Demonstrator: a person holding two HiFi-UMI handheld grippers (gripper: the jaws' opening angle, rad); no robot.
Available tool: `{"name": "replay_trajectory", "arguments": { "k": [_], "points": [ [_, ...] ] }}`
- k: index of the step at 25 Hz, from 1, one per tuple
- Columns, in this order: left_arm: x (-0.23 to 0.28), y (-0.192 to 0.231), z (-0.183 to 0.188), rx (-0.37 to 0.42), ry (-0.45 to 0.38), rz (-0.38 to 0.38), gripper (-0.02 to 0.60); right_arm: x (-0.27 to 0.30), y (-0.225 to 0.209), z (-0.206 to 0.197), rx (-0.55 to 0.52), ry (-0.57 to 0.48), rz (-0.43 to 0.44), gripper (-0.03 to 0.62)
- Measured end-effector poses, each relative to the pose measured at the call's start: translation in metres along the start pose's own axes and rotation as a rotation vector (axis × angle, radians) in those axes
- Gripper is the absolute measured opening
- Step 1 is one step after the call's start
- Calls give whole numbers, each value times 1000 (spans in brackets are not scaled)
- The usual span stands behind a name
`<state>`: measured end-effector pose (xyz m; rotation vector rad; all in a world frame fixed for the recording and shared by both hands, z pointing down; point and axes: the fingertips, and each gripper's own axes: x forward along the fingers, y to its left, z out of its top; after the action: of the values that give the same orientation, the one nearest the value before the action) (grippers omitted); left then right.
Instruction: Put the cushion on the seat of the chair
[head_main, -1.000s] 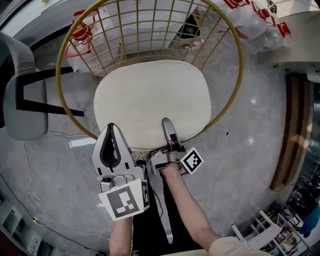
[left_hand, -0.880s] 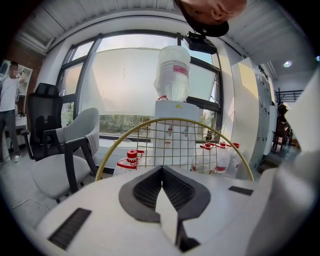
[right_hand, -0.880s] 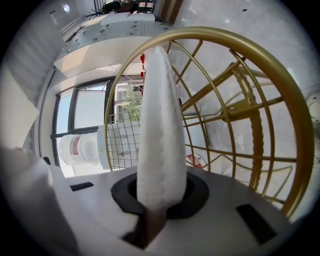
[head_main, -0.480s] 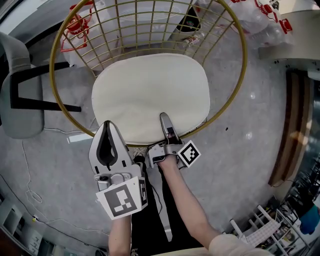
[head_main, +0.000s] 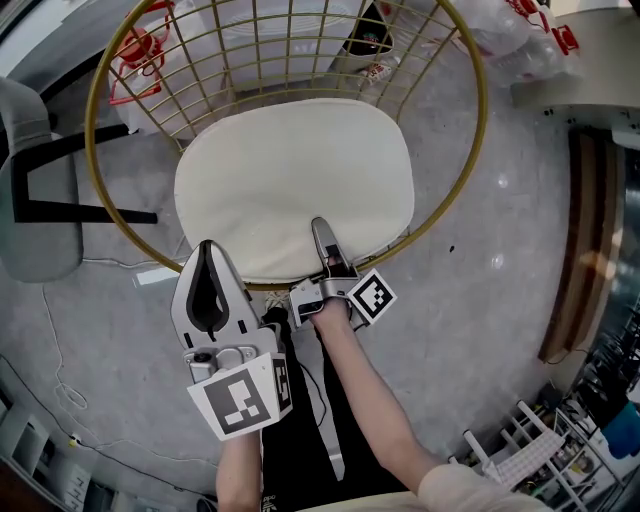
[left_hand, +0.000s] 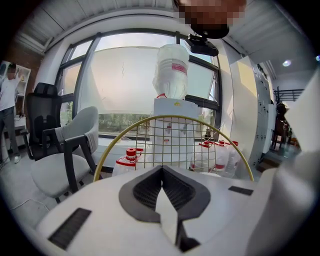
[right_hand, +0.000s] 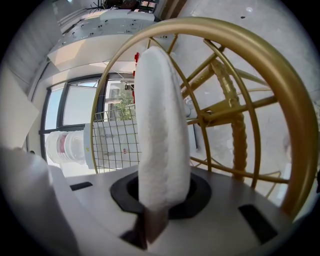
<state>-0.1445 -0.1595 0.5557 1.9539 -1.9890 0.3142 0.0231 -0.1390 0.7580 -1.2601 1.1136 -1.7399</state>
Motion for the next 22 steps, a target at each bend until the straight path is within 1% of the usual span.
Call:
{"name": "replay_trajectory", "arguments": {
  "k": [4, 8, 12, 16, 22],
  "points": [
    [-2, 1, -2, 2, -7, 3, 14, -2, 0, -1, 7, 5, -2, 99],
    [-3, -1, -2, 2, -6, -1, 13, -4, 0, -2, 37, 14, -7, 131],
    [-7, -5, 3, 3, -13, -3, 14, -10, 2, -5, 52, 31, -12, 163],
    [-11, -9, 10, 2, -43, -5, 14, -17, -2, -7, 30, 37, -57, 179],
    [-11, -16, 10, 2, -44, -10, 13, -34, -4, -9, 42, 41, -67, 187]
  ]
}}
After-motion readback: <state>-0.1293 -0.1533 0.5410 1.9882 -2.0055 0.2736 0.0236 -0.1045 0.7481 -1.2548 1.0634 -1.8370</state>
